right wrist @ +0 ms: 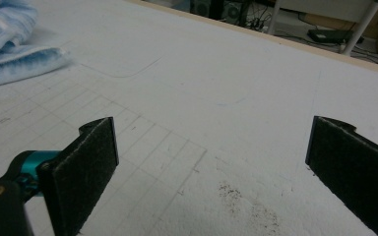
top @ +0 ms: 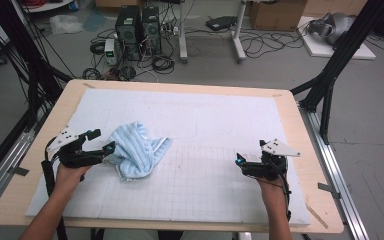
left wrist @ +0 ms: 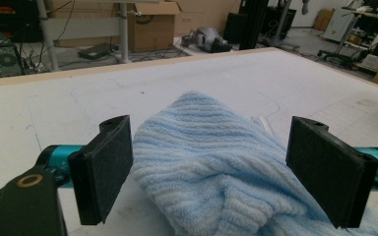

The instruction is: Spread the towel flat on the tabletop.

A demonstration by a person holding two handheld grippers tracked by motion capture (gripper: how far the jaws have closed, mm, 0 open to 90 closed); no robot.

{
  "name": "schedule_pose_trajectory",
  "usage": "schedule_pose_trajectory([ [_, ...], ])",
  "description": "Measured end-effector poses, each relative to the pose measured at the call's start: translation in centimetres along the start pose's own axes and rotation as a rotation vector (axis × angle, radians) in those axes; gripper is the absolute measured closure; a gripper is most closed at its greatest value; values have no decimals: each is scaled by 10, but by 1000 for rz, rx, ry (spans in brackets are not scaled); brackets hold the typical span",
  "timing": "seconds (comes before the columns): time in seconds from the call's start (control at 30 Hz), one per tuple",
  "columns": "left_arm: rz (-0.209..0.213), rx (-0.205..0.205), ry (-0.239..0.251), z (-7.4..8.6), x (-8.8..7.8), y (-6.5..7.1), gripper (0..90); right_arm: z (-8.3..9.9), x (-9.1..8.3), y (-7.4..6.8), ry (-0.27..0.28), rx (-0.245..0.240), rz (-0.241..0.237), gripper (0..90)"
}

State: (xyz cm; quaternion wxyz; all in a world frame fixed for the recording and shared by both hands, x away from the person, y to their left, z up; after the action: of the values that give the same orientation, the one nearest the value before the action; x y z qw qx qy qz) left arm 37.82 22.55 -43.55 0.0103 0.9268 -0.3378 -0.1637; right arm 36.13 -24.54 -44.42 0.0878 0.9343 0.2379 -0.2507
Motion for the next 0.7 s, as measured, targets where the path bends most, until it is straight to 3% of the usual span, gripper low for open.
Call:
schedule_pose_trajectory([
  [0.4,-7,14,-14,0,2,2,180,2,2,-3,-4,17,-27,48],
  [0.7,12,29,-44,-5,10,13,182,5,5,-2,-8,29,-38,48],
])
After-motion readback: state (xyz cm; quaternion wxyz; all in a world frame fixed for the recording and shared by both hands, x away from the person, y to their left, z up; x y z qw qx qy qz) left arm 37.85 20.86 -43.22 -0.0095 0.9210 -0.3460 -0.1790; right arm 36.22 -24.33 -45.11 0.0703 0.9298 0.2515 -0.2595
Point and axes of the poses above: each handheld gripper's, and its own axes: x roughly forward along the jaws, z roughly out of its underside, y roughly to its right, the point moved 8 cm from there along x, roughly forward along the jaws, and after that the axes turned 5 degrees about -y, right-handed, at the moved point
